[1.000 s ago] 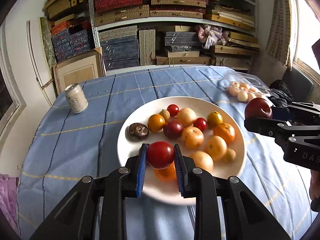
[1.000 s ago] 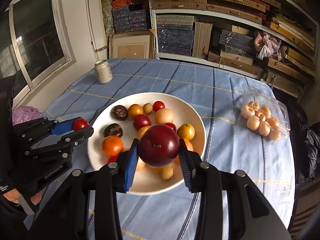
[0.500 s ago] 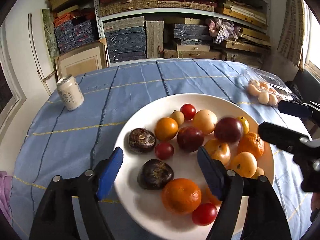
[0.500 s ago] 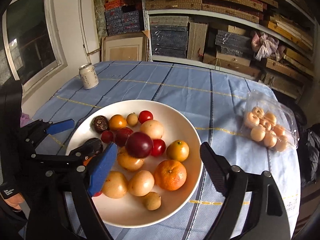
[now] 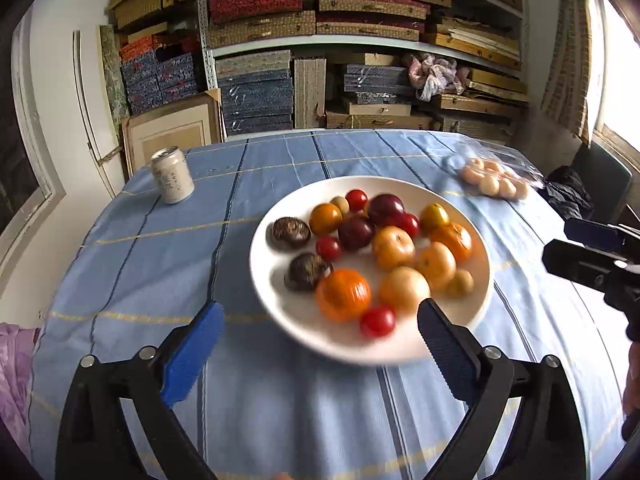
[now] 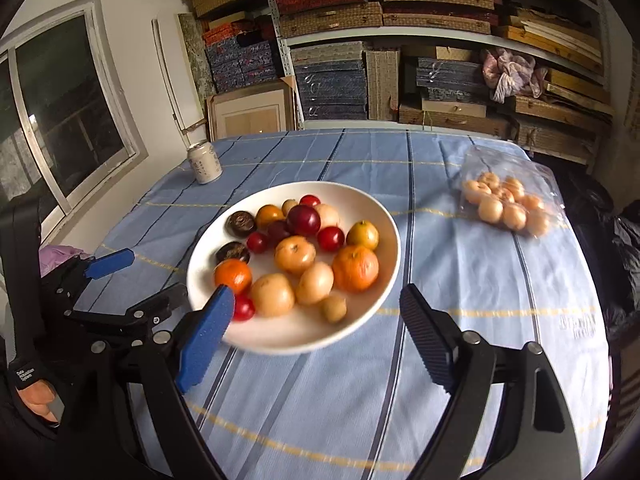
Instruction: Organize fruits
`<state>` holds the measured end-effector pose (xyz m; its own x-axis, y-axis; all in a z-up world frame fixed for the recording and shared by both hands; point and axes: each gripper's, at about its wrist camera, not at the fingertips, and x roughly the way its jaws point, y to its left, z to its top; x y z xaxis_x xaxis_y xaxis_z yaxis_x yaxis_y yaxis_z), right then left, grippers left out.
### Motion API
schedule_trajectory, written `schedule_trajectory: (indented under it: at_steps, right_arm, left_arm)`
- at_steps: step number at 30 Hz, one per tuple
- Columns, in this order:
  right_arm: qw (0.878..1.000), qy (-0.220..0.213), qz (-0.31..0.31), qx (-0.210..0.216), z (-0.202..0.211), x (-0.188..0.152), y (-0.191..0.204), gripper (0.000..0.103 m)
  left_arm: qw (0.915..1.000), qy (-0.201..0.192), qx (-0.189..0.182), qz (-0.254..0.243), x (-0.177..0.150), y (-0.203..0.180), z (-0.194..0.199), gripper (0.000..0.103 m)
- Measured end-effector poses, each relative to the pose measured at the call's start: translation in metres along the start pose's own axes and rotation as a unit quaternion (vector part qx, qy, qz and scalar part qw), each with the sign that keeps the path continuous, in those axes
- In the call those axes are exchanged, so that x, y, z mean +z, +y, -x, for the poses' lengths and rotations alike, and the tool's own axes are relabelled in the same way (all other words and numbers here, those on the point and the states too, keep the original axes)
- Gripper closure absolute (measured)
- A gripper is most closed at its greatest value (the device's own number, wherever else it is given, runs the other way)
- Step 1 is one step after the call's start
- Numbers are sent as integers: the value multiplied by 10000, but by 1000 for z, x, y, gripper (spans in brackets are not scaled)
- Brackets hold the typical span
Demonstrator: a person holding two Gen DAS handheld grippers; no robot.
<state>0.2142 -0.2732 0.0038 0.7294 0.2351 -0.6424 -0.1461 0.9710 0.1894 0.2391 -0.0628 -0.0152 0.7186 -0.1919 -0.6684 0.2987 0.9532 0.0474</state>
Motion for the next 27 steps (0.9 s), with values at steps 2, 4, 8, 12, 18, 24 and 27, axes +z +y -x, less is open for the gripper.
schedule_trajectory:
  at_steps: [2, 4, 8, 12, 18, 24, 27]
  right_arm:
    - [9999, -59, -64, -97, 22, -20, 6, 19]
    - [9998, -81, -71, -178, 39, -38, 10, 11]
    - [9991, -269, -105, -312, 73, -83, 23, 5]
    - [9992, -288, -6, -270, 97, -118, 40, 4]
    - [9958, -541, 396, -617, 131, -145, 71, 5]
    - [9938, -721, 169, -827, 155, -159, 67, 5]
    - [9944, -637, -47, -844, 158, -163, 58, 5]
  left_arm:
    - [10000, -11, 16, 0, -14, -3, 16, 4]
    - [9999, 0, 31, 114, -27, -2, 29, 4]
    - [9991, -192, 291, 234, -62, -2, 63, 4]
    - [9989, -234, 293, 283, -85, -7, 88, 4]
    - [9981, -414, 372, 252, -110, -23, 127, 4]
    - [9978, -532, 348, 204, -124, -34, 156, 4]
    - [9973, -536, 467, 185, -134, -41, 168, 4]
